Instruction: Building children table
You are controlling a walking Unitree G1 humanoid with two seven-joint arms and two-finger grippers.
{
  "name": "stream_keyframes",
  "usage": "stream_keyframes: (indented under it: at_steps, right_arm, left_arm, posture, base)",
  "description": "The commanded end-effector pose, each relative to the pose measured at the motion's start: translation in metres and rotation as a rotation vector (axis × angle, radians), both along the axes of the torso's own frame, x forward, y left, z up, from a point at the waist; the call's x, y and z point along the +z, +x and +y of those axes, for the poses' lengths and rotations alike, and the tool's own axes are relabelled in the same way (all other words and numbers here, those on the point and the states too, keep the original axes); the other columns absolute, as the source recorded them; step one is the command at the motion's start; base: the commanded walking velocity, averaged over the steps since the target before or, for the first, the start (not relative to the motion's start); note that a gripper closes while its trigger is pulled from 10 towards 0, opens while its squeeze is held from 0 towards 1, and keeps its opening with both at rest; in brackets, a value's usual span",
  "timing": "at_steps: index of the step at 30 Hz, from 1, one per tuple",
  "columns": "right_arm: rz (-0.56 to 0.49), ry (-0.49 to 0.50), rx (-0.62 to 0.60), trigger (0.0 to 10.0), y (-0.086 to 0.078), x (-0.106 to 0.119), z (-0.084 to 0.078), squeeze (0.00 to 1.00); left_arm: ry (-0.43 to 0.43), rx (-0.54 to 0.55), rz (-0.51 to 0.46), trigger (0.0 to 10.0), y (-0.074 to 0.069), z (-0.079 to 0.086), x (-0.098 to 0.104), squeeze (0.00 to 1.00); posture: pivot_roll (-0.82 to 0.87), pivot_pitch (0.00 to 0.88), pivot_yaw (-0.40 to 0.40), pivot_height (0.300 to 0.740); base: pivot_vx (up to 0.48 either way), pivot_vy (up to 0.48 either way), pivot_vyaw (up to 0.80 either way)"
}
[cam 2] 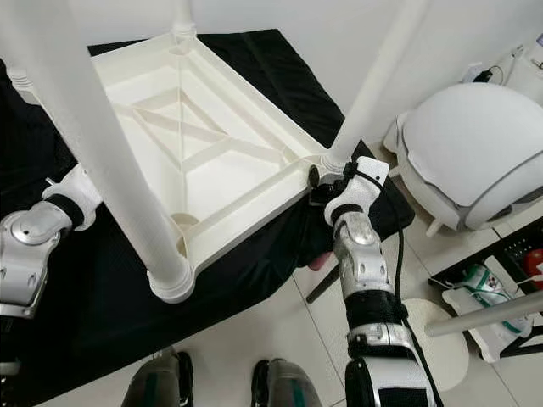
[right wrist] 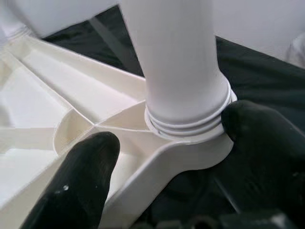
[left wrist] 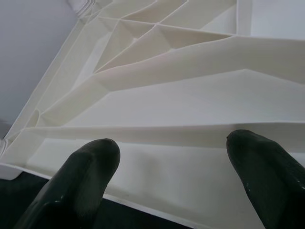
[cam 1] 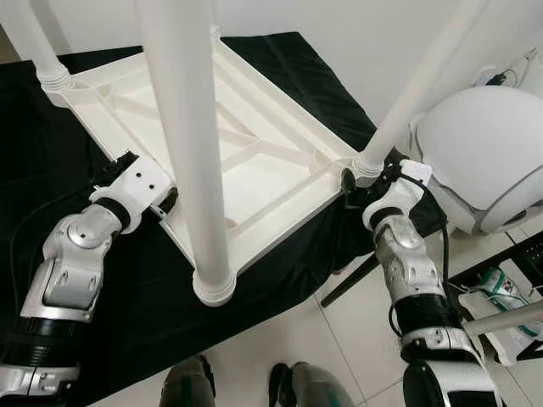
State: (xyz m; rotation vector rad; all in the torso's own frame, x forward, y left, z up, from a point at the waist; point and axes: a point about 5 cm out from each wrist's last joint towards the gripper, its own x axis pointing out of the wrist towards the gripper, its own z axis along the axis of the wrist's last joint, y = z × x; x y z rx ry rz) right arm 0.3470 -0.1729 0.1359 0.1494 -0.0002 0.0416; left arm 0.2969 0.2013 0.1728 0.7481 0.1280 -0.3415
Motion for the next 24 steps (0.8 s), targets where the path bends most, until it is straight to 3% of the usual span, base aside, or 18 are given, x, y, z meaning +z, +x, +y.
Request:
stream_keyframes:
  at_steps: [1,13,24]
  right_arm:
    - [0.057,0.069,0.063,10.0,0.002,-0.009,0.005,0.00]
    - [0.046,0.195,0.266,10.0,0.015,0.001,0.026,0.00]
    - [0.043,0.204,0.289,10.0,0.031,0.009,0.025,0.00]
  left_arm:
    - [0.019,-0.037,0.114,10.0,-0.007,-0.005,-0.019,0.00]
    - [0.022,-0.082,0.103,10.0,-0.013,-0.018,-0.012,0.00]
    - [-0.005,-0.141,0.109,10.0,-0.018,-0.035,-0.008,0.00]
  posture:
    - [0.08,0.099,-0.088,0.740]
    - [0.09,0.102,-0.079,0.740]
    - [0.10,0.104,-0.072,0.740]
  base:
    - [0.000,0.000,0.00]
    - [0.000,0.000,0.00]
    - [0.000,0.000,0.00]
